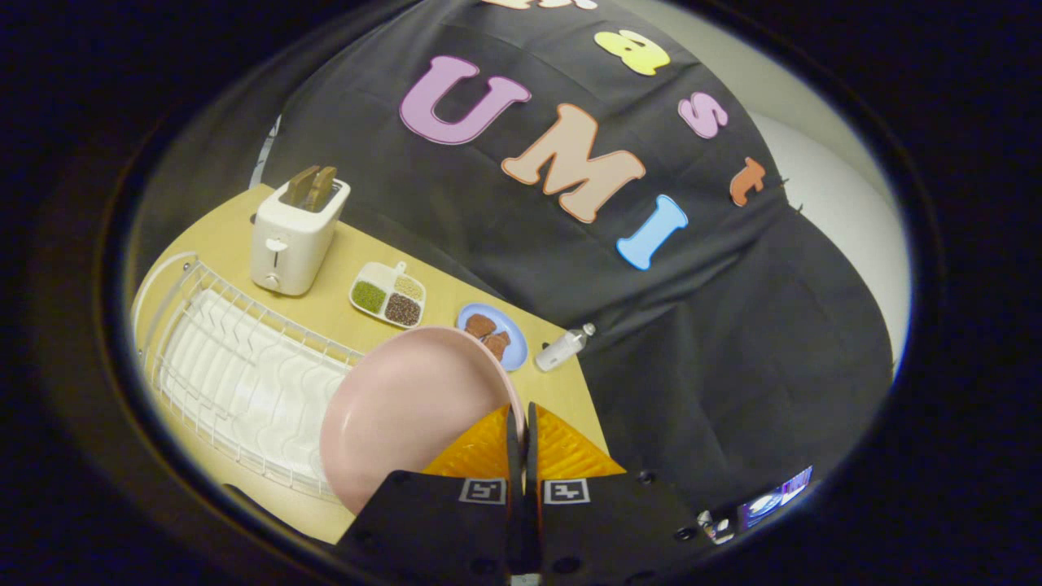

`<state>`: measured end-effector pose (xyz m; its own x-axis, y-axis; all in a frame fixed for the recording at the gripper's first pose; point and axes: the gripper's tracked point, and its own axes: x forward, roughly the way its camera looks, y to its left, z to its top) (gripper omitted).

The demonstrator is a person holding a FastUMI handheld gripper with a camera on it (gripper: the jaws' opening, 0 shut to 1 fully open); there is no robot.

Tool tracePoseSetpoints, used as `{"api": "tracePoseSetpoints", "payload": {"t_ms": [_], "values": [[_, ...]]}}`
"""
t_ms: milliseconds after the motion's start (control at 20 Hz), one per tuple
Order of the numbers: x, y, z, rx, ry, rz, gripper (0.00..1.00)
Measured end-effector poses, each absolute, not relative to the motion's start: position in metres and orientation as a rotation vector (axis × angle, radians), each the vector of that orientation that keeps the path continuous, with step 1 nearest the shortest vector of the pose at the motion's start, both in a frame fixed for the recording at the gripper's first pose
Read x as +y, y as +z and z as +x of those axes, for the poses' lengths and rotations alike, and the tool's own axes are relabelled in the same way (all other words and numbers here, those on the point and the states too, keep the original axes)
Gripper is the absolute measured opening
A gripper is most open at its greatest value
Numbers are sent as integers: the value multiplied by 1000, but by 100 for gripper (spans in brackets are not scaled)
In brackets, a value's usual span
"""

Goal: Take the plate from the dish rack, then take the spoon from the basket and place it into the plate.

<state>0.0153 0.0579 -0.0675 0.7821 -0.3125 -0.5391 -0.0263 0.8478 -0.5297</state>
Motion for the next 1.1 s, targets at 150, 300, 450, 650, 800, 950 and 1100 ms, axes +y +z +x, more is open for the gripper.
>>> {"api": "tracePoseSetpoints", "payload": {"t_ms": [150, 300, 450, 650, 800, 950, 1100], "values": [[28, -63, 2, 662, -184, -489, 3], [2, -61, -9, 654, -196, -435, 3], [-21, -66, -22, 657, -198, -361, 3], [-51, -77, -37, 668, -204, -277, 3], [-73, -91, -50, 691, -206, -215, 3], [-91, -106, -64, 722, -206, -141, 3], [-102, -128, -79, 756, -199, -61, 3]]}}
